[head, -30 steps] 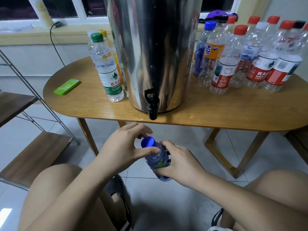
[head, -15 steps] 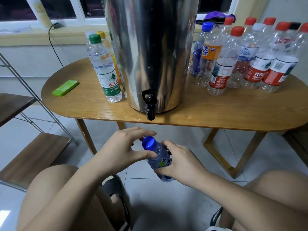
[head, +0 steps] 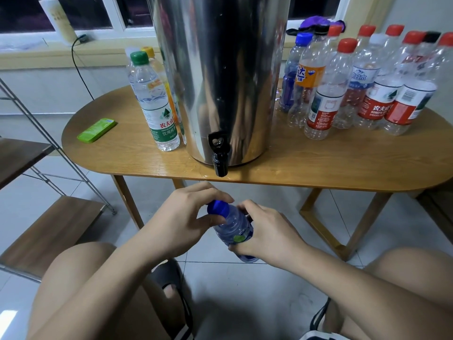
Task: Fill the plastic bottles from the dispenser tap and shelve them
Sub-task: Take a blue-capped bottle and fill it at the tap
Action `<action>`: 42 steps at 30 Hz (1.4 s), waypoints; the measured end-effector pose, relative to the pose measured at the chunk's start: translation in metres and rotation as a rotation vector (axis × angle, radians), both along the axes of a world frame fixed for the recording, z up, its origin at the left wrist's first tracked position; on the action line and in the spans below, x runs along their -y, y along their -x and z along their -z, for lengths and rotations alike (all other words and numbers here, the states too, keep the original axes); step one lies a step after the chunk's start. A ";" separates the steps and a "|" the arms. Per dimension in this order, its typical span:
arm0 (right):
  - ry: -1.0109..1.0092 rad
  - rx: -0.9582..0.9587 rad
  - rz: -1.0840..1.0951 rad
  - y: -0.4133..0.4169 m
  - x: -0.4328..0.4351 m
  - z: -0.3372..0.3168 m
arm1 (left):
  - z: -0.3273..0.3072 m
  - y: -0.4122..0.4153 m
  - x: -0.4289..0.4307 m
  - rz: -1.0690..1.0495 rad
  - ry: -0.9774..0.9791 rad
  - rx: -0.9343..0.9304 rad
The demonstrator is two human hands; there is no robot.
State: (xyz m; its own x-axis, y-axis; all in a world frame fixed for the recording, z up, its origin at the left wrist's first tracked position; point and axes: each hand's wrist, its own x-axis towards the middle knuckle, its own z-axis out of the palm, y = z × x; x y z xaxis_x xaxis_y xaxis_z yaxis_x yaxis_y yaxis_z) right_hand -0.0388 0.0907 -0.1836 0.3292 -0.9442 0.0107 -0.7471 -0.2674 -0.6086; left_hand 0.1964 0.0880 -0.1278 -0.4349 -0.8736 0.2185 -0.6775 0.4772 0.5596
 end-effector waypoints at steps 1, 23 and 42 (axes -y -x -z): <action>-0.014 0.009 -0.015 0.002 0.000 -0.002 | -0.001 -0.001 0.000 0.014 -0.014 -0.009; -0.017 0.037 -0.020 0.021 0.005 -0.012 | 0.008 0.017 -0.003 -0.229 0.055 -0.086; -0.024 0.383 0.089 0.026 0.000 -0.024 | 0.034 0.017 -0.009 -0.090 -0.221 -0.260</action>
State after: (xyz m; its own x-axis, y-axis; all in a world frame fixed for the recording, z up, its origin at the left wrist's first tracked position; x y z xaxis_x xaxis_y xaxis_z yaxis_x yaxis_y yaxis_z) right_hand -0.0645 0.0904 -0.1594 0.2223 -0.9703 0.0949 -0.4844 -0.1944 -0.8530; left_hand 0.1793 0.0965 -0.1622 -0.3084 -0.9445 0.1132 -0.5325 0.2700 0.8022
